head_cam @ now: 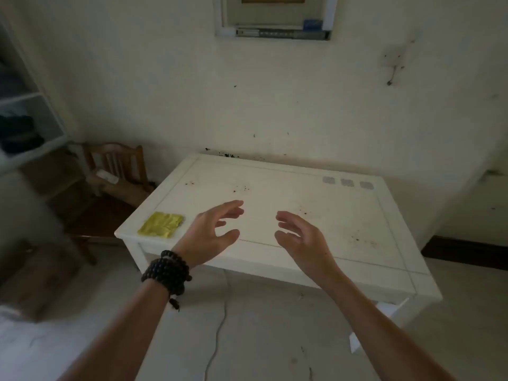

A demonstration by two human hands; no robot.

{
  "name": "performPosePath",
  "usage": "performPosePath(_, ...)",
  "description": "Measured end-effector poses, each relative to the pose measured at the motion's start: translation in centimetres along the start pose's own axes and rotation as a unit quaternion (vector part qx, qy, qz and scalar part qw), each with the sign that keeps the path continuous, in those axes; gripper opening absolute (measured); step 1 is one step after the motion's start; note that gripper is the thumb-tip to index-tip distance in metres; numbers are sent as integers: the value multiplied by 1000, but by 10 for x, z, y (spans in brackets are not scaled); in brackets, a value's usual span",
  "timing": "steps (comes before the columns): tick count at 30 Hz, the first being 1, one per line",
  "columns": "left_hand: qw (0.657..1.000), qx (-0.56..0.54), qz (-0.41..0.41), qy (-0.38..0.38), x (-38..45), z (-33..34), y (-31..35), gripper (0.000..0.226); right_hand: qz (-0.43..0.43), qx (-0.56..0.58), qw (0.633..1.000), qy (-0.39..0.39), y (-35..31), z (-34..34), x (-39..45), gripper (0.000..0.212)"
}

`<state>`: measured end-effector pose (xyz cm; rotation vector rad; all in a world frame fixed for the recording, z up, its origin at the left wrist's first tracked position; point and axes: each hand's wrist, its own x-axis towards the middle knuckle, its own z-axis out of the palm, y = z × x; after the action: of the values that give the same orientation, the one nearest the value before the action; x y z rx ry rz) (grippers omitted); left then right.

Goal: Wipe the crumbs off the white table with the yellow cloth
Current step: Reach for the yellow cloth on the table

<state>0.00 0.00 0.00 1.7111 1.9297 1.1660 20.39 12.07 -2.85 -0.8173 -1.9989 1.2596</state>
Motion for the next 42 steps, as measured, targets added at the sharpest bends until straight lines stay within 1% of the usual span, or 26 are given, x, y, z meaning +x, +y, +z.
performPosePath(8,998,3,-61,32,-15,-53,-57,58,-5,-3,997,-75,-16,82,43,59)
performPosePath(13,994,2,-103,46,-7,-84,-102,57,-18,3,994,-108,-15,127,91,58)
performPosePath(17,988,9,-141,57,12,-108,-153,57,-23,12,990,-141,-2,173,146,58)
performPosePath(22,982,30,-174,61,73,-150,-227,56,-33,25,984,-173,13,236,246,60)
performPosePath(26,980,52,-184,52,120,-183,-274,58,-25,50,982,-178,16,275,315,56)
performPosePath(31,979,63,-185,51,151,-216,-320,59,-17,58,980,-189,14,318,364,54)
performPosePath(33,980,61,-185,48,159,-228,-336,58,-14,58,980,-187,14,335,378,49)
performPosePath(37,982,45,-184,16,175,-255,-375,57,1,52,986,-159,11,372,400,44)
performPosePath(42,989,10,-146,-8,191,-286,-424,58,28,29,993,-107,8,414,412,46)
